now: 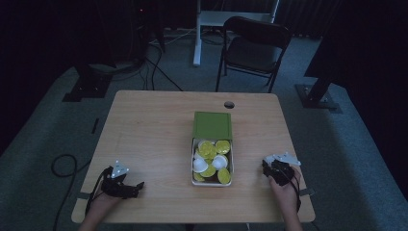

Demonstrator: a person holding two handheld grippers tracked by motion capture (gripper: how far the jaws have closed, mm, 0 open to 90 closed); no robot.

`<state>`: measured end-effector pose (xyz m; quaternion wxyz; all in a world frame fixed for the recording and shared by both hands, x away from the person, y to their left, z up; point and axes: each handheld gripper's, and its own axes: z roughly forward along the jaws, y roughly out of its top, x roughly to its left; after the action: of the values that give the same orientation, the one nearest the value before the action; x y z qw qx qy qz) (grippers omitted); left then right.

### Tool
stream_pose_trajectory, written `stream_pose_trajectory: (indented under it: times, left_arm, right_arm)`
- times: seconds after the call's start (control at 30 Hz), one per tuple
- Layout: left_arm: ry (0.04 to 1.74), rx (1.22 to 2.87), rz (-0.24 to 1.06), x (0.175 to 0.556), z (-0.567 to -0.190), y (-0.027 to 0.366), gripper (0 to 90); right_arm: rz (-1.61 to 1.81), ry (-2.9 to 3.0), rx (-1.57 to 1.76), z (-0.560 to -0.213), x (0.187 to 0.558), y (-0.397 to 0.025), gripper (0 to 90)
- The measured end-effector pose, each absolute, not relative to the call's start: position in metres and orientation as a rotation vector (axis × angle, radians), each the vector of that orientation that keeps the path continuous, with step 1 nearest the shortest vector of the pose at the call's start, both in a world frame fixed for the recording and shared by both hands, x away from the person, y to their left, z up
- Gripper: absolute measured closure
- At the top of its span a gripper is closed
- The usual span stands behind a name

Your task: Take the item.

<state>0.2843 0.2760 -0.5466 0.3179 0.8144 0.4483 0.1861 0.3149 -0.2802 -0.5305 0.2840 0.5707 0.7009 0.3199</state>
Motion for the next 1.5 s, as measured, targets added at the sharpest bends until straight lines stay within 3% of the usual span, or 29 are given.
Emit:
stream_pose_trajectory:
  times: [0.4,0.47,0.63,0.67,0.9,1.5]
  left_arm:
    - [1.180,2.143,0.490,0.284,-0.547,0.276,1.1]
    - [1.179,2.143,0.490,0.284,-0.547,0.276,1.1]
    - [1.180,2.143,0.490,0.284,-0.547,0.276,1.1]
    - [1.180,2.143,0.490,0.284,-0.547,0.276,1.1]
    - [1.179,2.143,0.490,0.284,-0.547,0.276,1.1]
    - [1.179,2.143,0.490,0.284,-0.547,0.276,1.1]
  right_arm:
    - [0.840,1.880,1.565,-0.534,0.318,-0.280,54.8]
    - [0.829,1.901,1.591,-0.538,0.319,-0.280,47.8]
    - [0.822,1.944,1.590,-0.540,0.320,-0.279,41.5]
    - [0.825,1.947,1.590,-0.539,0.321,-0.278,36.1]
    - [0.843,1.916,1.569,-0.532,0.320,-0.278,27.4]
    - [0.972,1.863,1.475,-0.501,0.315,-0.267,23.4]
